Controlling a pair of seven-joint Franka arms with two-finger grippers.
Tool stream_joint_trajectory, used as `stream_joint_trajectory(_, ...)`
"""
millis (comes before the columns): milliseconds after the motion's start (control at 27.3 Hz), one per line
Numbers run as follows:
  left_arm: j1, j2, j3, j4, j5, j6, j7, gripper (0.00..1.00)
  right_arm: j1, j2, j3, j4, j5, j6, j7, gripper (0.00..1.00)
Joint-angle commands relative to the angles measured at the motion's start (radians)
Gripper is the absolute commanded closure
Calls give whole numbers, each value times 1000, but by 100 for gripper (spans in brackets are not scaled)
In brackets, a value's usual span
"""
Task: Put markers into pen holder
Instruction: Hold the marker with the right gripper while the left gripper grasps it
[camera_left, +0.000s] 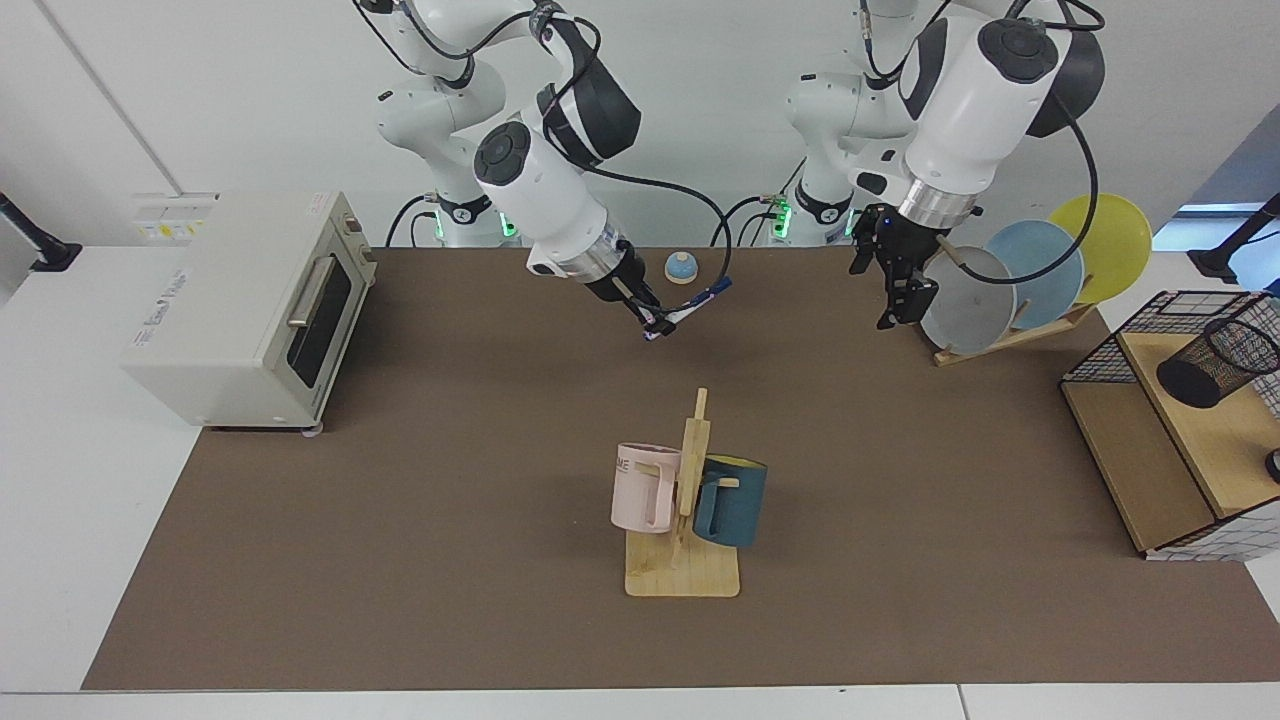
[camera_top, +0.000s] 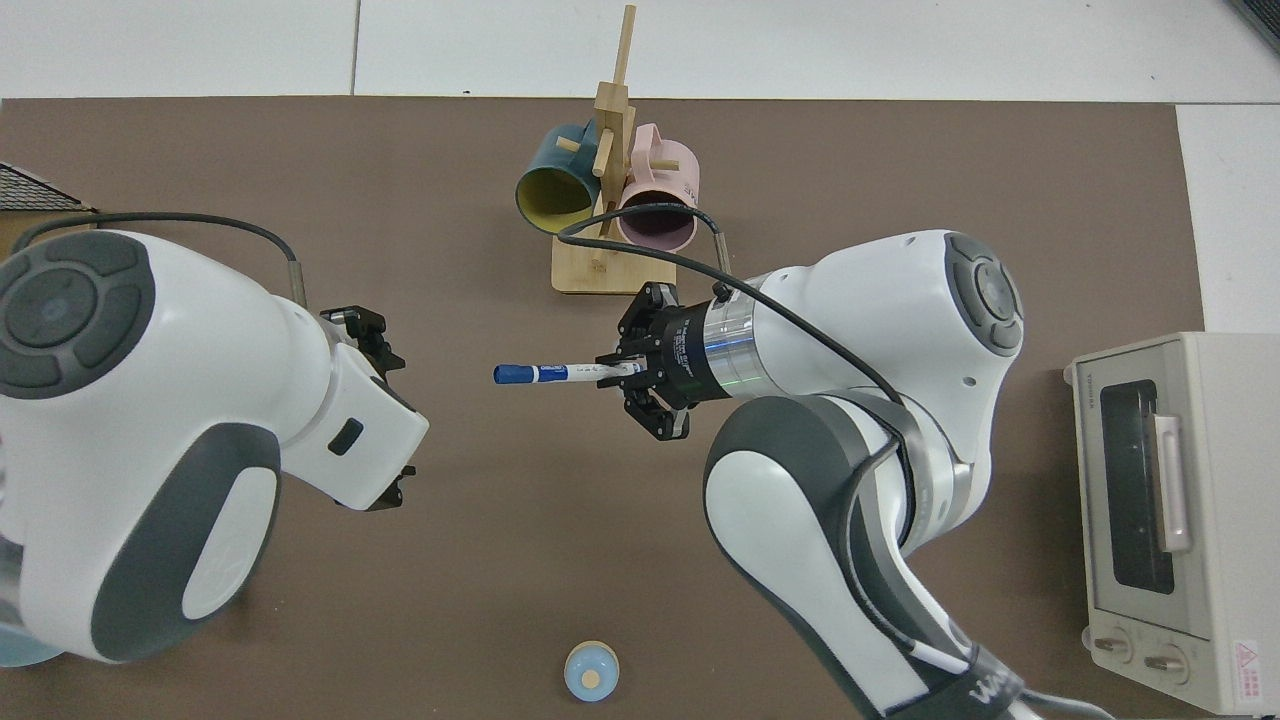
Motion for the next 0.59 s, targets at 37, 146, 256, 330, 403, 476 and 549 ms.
stream_joint_trajectory(37,-11,-24,-36,-2,17,23,-49,0,60,11,-5,11,29,71,57,100)
stream_joint_trajectory(146,-14,-17,-40,-2,31,50,-35,0,69,11,-3,11,26,85,90,100)
stream_joint_trajectory(256,-17,-14,-41,0,31,73,-26,0,89,11,-3,11,23,89,103,100)
stream_joint_trajectory(330,-23,-16,-41,0,31,78,-28,0,92,11,-3,11,20,98,112,100)
stream_joint_trajectory(403,-33,-16,-41,0,28,87,-34,0,102,11,-5,11,21,100,115,100)
stream_joint_trajectory(476,-37,-16,-46,-2,26,98,-43,0,102,9,-3,11,24,100,120,100)
stream_joint_trajectory(549,-40,-16,-59,0,26,101,-54,0,104,9,-3,11,20,100,129,100)
